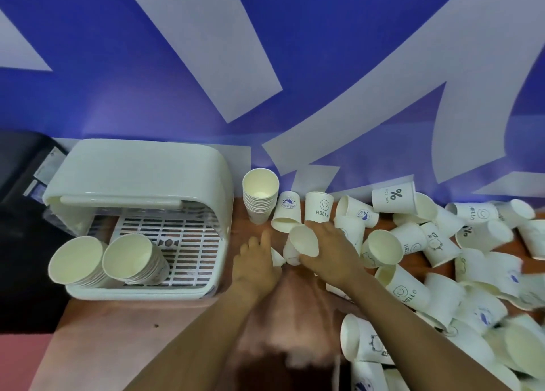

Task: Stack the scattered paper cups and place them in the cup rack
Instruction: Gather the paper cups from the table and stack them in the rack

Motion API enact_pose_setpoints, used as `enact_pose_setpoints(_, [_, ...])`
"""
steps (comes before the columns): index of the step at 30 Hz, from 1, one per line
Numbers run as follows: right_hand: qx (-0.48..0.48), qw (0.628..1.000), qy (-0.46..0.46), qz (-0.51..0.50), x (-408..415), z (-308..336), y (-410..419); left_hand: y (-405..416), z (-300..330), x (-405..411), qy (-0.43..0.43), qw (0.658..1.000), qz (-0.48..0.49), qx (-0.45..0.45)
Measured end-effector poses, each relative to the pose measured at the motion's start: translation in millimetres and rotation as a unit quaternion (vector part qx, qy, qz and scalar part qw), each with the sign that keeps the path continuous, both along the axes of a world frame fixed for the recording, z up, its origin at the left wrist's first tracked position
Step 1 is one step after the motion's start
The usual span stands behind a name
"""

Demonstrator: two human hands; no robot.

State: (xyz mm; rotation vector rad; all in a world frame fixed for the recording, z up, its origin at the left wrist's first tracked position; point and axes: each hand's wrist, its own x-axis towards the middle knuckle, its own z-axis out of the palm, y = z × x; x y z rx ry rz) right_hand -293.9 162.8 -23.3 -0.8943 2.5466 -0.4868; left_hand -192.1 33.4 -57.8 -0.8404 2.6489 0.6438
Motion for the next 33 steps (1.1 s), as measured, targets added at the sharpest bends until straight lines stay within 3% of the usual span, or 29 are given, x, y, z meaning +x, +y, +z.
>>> enact_pose_setpoints(7, [-0.001,0.999,0.012,-0.037,29,28,15,8,29,54,0.096,0.991,-0.010,0.095])
enact_pose_setpoints(18, [-0.027,0.997,0.047,-0.063,106,71,-12,-25,91,128,0.237,0.968,-0.007,0.085])
enact_pose_setpoints(24, [-0.041,0.997,0.045,-0.047,150,81,-45,-66,92,193,0.210,0.971,0.002,0.113])
enact_pose_setpoints(33, [-0.113,0.991,0.066,0.021,199,100,-120,-151,138,249,0.253,0.965,0.044,0.057])
